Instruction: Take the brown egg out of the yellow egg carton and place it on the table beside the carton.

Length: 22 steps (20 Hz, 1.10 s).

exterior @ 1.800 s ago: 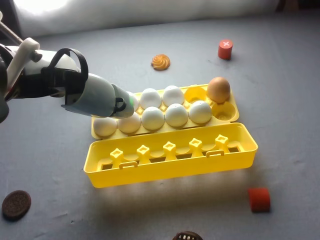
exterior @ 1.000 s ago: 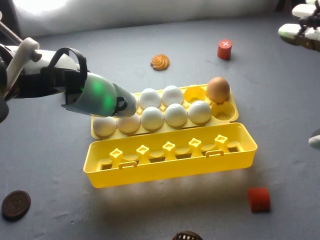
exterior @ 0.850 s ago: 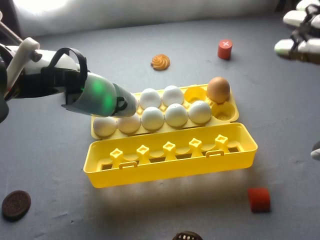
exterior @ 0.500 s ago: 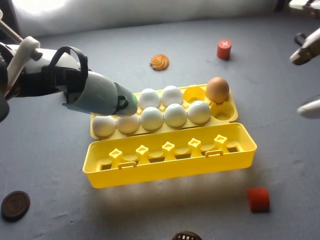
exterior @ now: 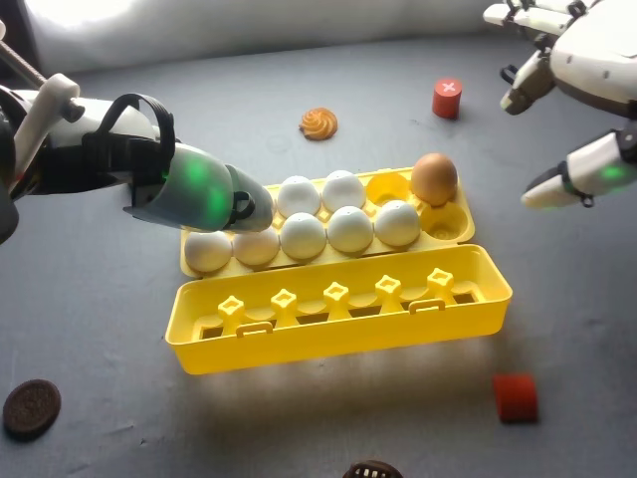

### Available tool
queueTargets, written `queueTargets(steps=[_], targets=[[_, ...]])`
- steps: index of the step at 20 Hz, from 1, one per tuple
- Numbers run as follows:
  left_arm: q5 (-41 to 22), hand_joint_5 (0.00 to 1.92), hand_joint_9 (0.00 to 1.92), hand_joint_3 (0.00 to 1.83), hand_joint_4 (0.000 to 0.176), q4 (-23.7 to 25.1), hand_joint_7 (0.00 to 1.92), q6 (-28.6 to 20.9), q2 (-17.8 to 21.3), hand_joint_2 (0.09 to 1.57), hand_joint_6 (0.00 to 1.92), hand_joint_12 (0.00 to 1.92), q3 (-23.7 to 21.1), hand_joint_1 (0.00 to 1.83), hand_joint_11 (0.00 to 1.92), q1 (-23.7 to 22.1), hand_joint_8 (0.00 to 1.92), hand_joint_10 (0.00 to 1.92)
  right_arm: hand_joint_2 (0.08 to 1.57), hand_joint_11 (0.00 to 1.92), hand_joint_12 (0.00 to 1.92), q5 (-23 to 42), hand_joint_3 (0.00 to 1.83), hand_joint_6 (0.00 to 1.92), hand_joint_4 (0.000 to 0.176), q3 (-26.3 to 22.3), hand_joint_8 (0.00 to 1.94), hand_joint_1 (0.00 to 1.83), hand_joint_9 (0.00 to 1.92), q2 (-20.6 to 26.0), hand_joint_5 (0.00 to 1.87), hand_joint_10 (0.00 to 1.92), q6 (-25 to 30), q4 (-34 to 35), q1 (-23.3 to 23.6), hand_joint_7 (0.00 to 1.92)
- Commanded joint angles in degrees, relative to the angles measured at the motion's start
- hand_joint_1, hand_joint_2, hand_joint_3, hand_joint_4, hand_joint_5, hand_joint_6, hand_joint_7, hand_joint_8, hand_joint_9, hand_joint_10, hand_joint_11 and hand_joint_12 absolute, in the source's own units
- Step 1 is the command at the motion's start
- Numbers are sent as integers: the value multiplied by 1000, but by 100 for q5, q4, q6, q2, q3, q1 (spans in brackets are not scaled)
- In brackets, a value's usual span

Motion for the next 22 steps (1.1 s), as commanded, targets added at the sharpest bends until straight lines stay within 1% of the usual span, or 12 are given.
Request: queueTargets(steps=[1, 5, 6, 8, 9, 10, 11, 14, 17, 19, 21, 22], targets=[[-124, 0, 0, 6, 0, 387, 2, -7, 22, 1220, 0, 0, -12, 0, 0, -38, 0, 0, 779, 0, 0, 553, 0, 10, 70, 112, 0, 649, 0, -82, 810, 0, -12, -112, 105, 0], [-126, 0, 1, 4, 0, 387, 7, -9, 21, 1217, 0, 0, -16, 0, 0, -38, 3, 0, 764, 0, 0, 503, 0, 6, 63, 515, 0, 672, 0, -560, 805, 0, -12, -321, 102, 0], [-125, 0, 5, 5, 0, 387, 11, -9, 21, 1220, 0, 0, -23, 0, 0, -32, 4, 2, 782, 0, 0, 506, 0, 1, 97, 618, 0, 613, 0, -680, 784, 0, -4, -402, 116, 0], [-125, 0, 0, 5, 0, 387, 0, -9, 28, 1222, 0, 0, -23, 0, 0, -19, 0, 0, 782, 0, 0, 528, 0, 3, 86, 818, 0, 634, 0, -852, 787, 0, 97, -410, 157, 0], [-125, 0, 0, 6, 0, 387, 4, -9, 28, 1226, 0, 0, -24, 0, 0, -21, 1, 0, 765, 0, 0, 527, 0, 20, 67, 963, 0, 664, 0, -981, 832, 0, 153, -410, 176, 0], [-126, 0, 0, 5, 0, 386, 3, -9, 28, 1223, 0, 0, -29, 0, 0, -22, 1, 0, 765, 0, 0, 524, 0, 21, 81, 1067, 0, 654, 0, -1094, 838, 0, 172, -410, 178, 0], [-126, 0, 0, 5, 0, 386, 3, -9, 28, 1224, 0, 0, -34, 0, 0, -22, 1, 0, 771, 0, 0, 518, 0, 16, 68, 1130, 0, 664, 0, -1160, 832, 0, 177, -410, 175, 0], [-126, 0, 0, 4, 0, 386, 0, -10, 28, 1223, 0, 0, -37, 0, 0, -21, 0, 0, 780, 0, 0, 516, 0, 19, 64, 1205, 0, 662, 0, -1336, 849, 0, 204, -457, 108, 0], [-127, 0, 0, 2, 0, 386, 5, -10, 28, 1219, 0, 0, -39, 0, 0, -21, 2, 0, 770, 0, 0, 517, 0, 26, 79, 1327, 4, 681, 0, -1507, 879, 0, 287, -467, 19, 23], [-127, 2, 0, 3, 0, 386, 10, -10, 28, 1223, 1, 0, -41, 0, 0, -21, 3, 0, 780, 0, 0, 525, 0, 37, 53, 1445, 3, 704, 0, -1626, 926, 0, 305, -482, -22, 7], [-127, 9, 3, 4, 0, 386, 18, -10, 28, 1225, 3, 0, -39, 0, 0, -21, 6, 1, 782, 0, 0, 577, 1, 37, 54, 1554, 0, 698, 0, -1706, 933, 0, 481, -690, -39, 1], [-127, 1, 0, 5, 0, 386, 3, -11, 28, 1228, 0, 0, -46, 0, 0, -21, 0, 0, 787, 0, 0, 577, 3, 37, 39, 1595, 0, 710, 0, -1741, 943, 0, 501, -692, -39, 0]])
